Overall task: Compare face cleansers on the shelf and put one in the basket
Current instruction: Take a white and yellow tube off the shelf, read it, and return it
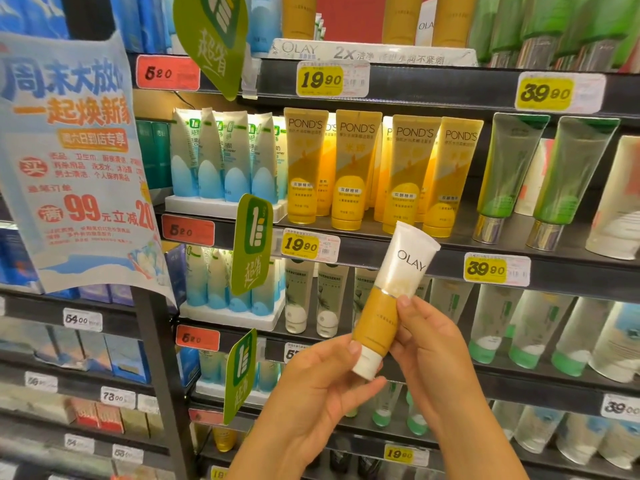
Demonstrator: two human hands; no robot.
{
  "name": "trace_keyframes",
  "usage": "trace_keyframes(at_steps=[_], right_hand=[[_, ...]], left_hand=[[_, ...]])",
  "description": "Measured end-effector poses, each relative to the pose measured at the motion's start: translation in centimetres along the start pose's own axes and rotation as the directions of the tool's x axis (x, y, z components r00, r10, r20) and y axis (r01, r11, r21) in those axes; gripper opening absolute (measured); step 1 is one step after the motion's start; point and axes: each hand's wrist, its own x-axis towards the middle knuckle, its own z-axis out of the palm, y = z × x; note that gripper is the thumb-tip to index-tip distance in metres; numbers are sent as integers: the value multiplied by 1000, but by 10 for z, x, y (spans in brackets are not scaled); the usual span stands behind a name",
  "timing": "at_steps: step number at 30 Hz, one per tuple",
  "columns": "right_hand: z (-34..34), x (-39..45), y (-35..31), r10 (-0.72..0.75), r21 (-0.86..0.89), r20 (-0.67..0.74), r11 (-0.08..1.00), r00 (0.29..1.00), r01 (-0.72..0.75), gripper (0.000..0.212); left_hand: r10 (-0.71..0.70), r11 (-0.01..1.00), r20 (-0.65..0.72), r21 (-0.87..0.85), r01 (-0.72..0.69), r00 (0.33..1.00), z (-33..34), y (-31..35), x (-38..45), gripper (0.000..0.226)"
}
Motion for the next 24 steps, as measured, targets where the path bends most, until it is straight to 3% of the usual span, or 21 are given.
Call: trace_keyframes(at_steps=[3, 6, 11, 20, 24], right_hand=[[0, -1, 1, -2, -47, 8, 999, 1000, 2, 35], [1, -1, 1, 10, -66, 26, 998, 1000, -8, 36], [4, -2, 3, 43, -37, 22, 998, 999, -42, 35], [7, -4, 6, 77, 194, 29, 978, 997, -81, 21], [7, -5, 7, 85, 205, 22, 975, 996, -88, 18]], left_hand=[[103, 993, -82, 73, -97, 991, -2, -3, 2, 32], [235, 948, -146, 253, -193, 961, -3, -4, 3, 31], [395, 803, -107, 522, -287, 912, -4, -2, -2, 37], [438, 747, -35, 571, -341, 898, -5, -1, -7, 45], [450, 728, -35, 594, -344, 892, -4, -1, -9, 45]])
